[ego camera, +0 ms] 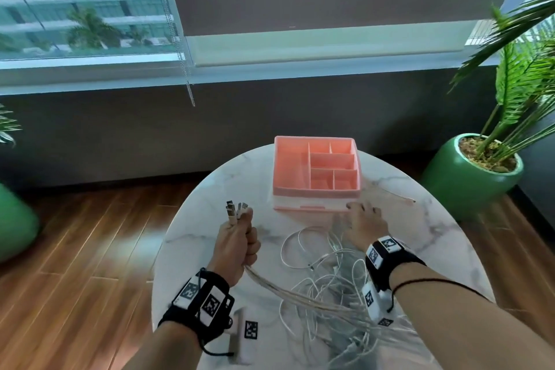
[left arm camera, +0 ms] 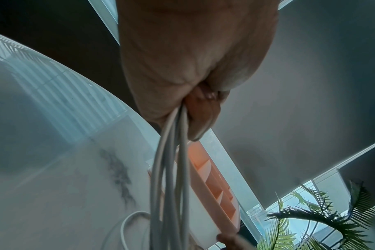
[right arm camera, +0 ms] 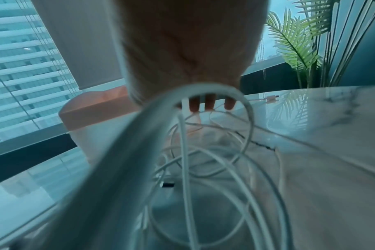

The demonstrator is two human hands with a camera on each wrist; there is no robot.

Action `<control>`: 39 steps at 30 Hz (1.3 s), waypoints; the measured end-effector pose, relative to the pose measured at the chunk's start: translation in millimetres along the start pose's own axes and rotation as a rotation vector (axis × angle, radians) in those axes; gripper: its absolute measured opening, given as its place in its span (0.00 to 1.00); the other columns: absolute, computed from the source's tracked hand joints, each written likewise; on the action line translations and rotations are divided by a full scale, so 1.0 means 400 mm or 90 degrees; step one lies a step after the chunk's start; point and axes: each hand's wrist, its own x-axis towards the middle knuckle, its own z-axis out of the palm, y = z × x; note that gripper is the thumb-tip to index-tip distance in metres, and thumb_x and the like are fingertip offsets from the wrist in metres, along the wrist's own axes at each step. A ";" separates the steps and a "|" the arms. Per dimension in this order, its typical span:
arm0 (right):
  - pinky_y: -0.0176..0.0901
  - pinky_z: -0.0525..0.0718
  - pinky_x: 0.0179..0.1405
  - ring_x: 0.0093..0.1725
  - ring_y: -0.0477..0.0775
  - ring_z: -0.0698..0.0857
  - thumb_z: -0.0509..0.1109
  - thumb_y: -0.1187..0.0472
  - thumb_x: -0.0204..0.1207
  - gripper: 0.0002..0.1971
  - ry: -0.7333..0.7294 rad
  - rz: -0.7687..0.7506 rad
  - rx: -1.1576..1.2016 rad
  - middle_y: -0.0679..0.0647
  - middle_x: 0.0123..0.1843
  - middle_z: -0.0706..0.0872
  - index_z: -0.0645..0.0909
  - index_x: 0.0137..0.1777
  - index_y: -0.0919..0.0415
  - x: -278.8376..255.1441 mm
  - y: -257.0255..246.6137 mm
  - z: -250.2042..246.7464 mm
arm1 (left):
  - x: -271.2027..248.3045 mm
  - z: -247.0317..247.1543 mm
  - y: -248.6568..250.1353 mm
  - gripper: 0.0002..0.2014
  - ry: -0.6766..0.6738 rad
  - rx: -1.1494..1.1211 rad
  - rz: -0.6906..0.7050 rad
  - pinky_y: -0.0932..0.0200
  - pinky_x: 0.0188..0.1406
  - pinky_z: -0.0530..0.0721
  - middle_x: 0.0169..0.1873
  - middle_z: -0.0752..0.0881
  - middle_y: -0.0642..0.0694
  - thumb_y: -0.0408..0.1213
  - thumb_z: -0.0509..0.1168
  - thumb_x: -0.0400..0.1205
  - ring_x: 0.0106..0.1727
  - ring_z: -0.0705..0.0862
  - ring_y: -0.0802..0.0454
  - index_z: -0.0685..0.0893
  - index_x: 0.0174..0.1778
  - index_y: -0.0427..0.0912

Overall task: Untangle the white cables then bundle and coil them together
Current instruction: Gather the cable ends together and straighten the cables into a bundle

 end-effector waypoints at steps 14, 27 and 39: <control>0.42 0.77 0.35 0.38 0.58 0.84 0.72 0.66 0.70 0.05 -0.108 -0.017 -0.020 0.55 0.40 0.84 0.78 0.38 0.57 -0.033 -0.072 0.095 | -0.024 -0.008 0.008 0.23 -0.011 -0.007 0.007 0.69 0.19 0.53 0.22 0.57 0.51 0.47 0.59 0.90 0.20 0.54 0.57 0.56 0.31 0.51; 0.43 0.88 0.37 0.37 0.49 0.86 0.80 0.72 0.71 0.08 -0.034 -0.123 0.694 0.56 0.39 0.90 0.87 0.40 0.59 -0.066 -0.226 -0.093 | -0.045 -0.007 0.024 0.23 0.017 -0.035 0.057 0.68 0.17 0.57 0.22 0.63 0.50 0.48 0.60 0.89 0.19 0.58 0.56 0.65 0.29 0.48; 0.58 0.91 0.43 0.36 0.64 0.90 0.77 0.70 0.74 0.06 -0.046 -0.062 0.745 0.66 0.38 0.91 0.85 0.49 0.71 -0.162 -0.199 -0.152 | -0.078 0.085 0.042 0.16 -0.089 0.201 0.111 0.67 0.15 0.61 0.45 0.90 0.43 0.40 0.63 0.89 0.16 0.67 0.60 0.89 0.54 0.30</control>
